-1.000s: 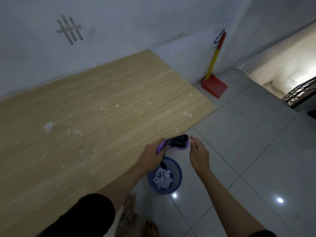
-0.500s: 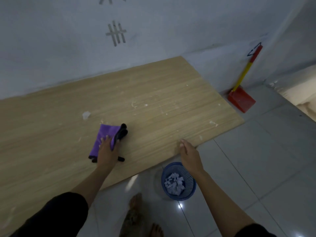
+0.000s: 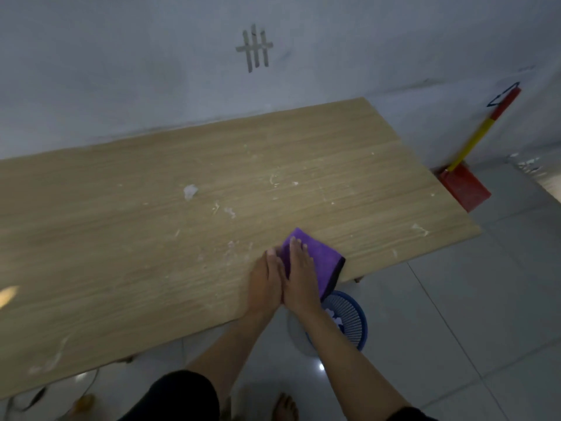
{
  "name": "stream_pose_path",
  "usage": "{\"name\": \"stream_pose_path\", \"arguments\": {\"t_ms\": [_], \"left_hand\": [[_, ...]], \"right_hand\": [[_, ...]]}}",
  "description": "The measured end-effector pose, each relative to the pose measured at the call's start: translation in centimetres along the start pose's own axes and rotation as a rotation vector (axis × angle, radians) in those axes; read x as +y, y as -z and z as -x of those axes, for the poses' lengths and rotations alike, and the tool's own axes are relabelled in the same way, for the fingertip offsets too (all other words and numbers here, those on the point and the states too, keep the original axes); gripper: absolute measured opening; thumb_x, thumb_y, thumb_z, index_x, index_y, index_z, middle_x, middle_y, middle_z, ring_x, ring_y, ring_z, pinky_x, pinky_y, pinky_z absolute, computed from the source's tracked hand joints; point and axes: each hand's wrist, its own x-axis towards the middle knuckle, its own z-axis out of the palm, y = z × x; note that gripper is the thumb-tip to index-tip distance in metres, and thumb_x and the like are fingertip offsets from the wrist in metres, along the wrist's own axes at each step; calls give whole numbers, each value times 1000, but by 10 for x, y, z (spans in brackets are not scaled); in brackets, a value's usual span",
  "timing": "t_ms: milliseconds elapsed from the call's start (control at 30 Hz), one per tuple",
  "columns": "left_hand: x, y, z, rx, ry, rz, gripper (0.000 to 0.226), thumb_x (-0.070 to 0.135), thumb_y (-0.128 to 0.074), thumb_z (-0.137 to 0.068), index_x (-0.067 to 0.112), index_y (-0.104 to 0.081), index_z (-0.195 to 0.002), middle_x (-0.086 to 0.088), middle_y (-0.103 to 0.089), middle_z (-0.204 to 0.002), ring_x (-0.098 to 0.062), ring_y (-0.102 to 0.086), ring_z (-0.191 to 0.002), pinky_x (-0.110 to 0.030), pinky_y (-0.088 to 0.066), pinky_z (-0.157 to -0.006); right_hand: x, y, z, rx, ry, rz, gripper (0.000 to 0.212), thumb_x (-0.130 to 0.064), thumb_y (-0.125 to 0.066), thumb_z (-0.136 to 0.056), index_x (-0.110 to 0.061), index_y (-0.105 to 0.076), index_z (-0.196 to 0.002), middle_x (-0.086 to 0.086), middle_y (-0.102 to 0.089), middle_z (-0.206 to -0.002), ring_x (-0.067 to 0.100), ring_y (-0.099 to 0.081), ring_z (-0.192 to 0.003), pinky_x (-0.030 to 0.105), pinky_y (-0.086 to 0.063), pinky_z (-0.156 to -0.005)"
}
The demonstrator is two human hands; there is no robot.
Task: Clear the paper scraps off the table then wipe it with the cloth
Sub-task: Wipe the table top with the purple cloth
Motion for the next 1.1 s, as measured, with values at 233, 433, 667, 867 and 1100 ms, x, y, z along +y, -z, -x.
{"name": "stream_pose_path", "arguments": {"t_ms": [233,433,667,867,1100], "left_hand": [[-51,68,-19,117,-113,-293,46,38,-28,-92,16,-60,-118,-7,-63,-119,-25,-47,-112,-33,-34,-98],[-75,99,-18,68,-134,-442,62,53,-14,-85,25,-54,-123,2,-53,-132,-20,-42,-125,-39,-29,-103],[-86,136,-7,85,-88,-405,55,39,-16,-91,20,-54,-126,1,-46,-141,-13,-31,-137,-32,-16,-113],[-99,179,-3,141,-109,-373,59,36,-11,-92,15,-54,-126,-4,-47,-141,-16,-33,-136,-32,-15,-113],[-138,238,-4,203,-81,-596,66,48,-7,-88,20,-48,-132,3,-32,-150,-6,-21,-139,-30,-8,-114]], "right_hand": [[26,-16,4,100,-45,425,55,-40,-30,-87,-18,-45,-135,2,-43,-145,19,-35,-136,61,-1,-110],[75,35,25,336,-343,235,45,-22,-32,-99,-14,-28,-143,3,-20,-155,15,-8,-144,59,4,-111],[1,5,10,484,-165,205,41,-16,-35,-92,-5,-45,-130,19,-48,-137,32,-34,-135,55,-14,-112],[-89,-118,40,53,392,320,42,-28,-40,-87,-18,-52,-126,0,-57,-132,30,-44,-129,55,-11,-106],[-69,-123,44,-19,256,285,46,-44,-33,-91,-32,-44,-134,-13,-38,-145,11,-25,-139,40,1,-115]]}}
